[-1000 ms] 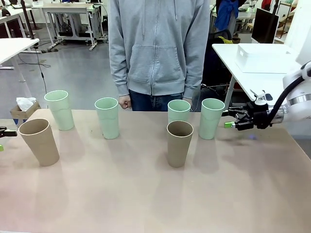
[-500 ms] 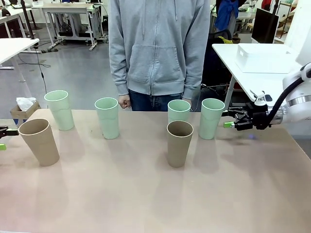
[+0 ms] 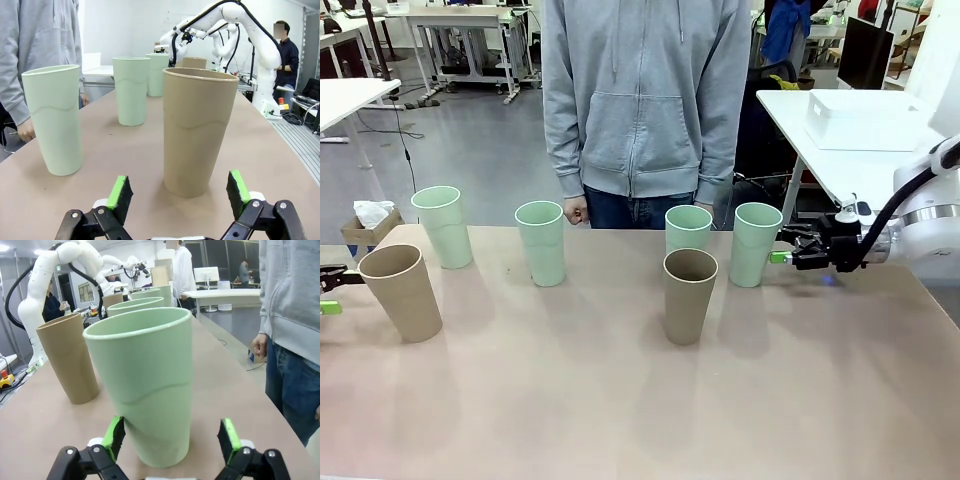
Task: Stack the cups and store them in the basket.
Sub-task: Pick up two Reusable plastic cups , one in each hand.
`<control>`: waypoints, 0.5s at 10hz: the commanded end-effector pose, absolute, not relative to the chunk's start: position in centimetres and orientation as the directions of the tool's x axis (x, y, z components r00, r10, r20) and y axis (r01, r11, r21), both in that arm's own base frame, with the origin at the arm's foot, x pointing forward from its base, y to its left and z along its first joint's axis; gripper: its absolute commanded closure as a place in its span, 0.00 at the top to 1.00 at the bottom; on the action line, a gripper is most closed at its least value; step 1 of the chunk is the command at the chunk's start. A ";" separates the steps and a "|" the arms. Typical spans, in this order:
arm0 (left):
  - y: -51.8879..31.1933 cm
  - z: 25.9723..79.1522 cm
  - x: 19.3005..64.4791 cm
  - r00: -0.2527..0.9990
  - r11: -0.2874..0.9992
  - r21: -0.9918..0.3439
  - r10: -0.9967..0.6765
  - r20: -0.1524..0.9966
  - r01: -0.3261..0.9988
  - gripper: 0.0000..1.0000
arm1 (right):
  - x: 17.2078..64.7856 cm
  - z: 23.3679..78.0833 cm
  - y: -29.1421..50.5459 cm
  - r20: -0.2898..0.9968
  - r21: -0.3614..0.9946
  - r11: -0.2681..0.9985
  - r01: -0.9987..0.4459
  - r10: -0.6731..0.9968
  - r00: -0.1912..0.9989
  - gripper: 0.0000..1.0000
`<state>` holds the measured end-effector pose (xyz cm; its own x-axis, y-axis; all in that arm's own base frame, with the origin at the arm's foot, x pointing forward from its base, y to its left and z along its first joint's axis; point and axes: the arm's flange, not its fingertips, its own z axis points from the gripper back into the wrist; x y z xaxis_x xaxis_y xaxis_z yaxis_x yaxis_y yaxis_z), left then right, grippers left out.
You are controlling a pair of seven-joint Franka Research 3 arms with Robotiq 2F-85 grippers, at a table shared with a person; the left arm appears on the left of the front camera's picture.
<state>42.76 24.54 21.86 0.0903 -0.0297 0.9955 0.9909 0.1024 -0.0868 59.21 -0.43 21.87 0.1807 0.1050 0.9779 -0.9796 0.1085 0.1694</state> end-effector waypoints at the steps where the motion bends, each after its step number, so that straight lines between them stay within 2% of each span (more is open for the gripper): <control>1: 23.3 22.2 41.3 0.032 0.094 -0.028 -0.041 0.999 0.995 1.00 | 59.6 21.7 0.1 0.987 0.136 0.101 -0.985 0.070 0.144 1.00; 5: 21.2 21.5 40.8 0.037 0.098 -0.037 -0.004 0.999 0.994 1.00 | 59.6 21.6 0.3 0.989 0.137 0.052 -0.989 0.045 0.139 1.00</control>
<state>42.36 21.88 22.69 0.0796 -0.0068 0.9968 0.9931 0.0870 -0.0787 59.22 0.21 21.61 0.1755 0.0722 0.9818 -0.9826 0.0744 0.1701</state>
